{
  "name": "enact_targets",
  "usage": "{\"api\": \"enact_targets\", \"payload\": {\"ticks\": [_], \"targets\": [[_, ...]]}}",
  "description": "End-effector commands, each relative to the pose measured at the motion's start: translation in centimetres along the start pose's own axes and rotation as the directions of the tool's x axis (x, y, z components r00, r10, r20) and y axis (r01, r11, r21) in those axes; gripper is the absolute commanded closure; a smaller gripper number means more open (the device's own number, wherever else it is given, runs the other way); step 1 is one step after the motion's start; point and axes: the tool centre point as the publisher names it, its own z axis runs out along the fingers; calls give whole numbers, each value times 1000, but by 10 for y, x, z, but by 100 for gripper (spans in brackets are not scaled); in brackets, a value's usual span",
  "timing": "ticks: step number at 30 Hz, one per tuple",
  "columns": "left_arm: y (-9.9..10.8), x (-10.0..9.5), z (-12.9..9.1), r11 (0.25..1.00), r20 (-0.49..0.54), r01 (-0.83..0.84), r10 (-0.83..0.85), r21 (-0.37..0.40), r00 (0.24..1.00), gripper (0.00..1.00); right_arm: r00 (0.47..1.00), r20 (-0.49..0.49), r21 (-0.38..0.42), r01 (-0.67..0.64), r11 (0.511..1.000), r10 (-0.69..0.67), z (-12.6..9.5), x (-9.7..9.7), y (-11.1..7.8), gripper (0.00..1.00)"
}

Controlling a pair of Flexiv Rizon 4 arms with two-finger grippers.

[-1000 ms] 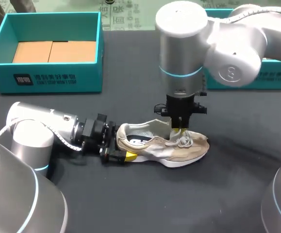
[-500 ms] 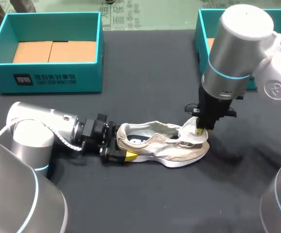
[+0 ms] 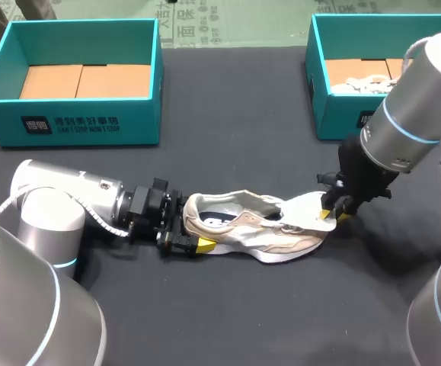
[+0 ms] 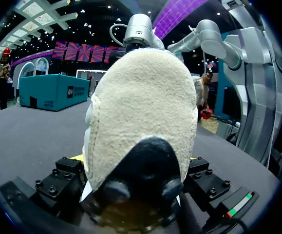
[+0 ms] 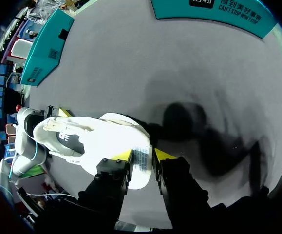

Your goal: Take the shoe out of the shoebox, open the shoe tongue, remove and reinsert the insole, then place the shoe into the shoebox

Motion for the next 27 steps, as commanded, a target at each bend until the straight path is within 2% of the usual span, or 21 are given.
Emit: {"api": "enact_targets", "payload": {"ticks": [1, 7, 8, 10, 15, 19, 22, 24, 27], "targets": [[4, -2, -1, 1000, 0, 1, -1, 0, 1000, 100, 971, -238, -4, 1, 1000, -2, 4, -5, -3, 56], [4, -2, -1, 1000, 0, 1, -1, 0, 1000, 100, 977, -211, -13, -8, 1000, 5, -4, -4, -3, 49], [4, -2, -1, 1000, 0, 1, -1, 0, 1000, 100, 979, -206, -17, -6, 1000, 2, -7, -3, -3, 42], [4, -2, -1, 1000, 0, 1, -1, 0, 1000, 100, 982, -187, -23, -7, 1000, 3, -13, -2, -2, 40], [4, -2, -1, 1000, 0, 1, -1, 0, 1000, 100, 994, -112, -62, 5, 998, -12, -41, 6, -2, 36], [4, -2, -1, 1000, 0, 1, -1, 0, 1000, 100, 998, -31, -93, 52, 994, -55, -69, 23, -1, 31], [4, -2, -1, 1000, 0, 1, -1, 0, 1000, 100, 993, 51, -88, 111, 990, -107, -88, 42, 5, 23], [4, -2, -1, 1000, 0, 1, -1, 0, 1000, 100, 986, 95, -80, 144, 986, -136, -98, 52, 8, 22], [4, -2, -1, 1000, 0, 1, -1, 0, 1000, 100, 973, 143, -73, 195, 978, -183, -111, 64, 12, 27]]}}
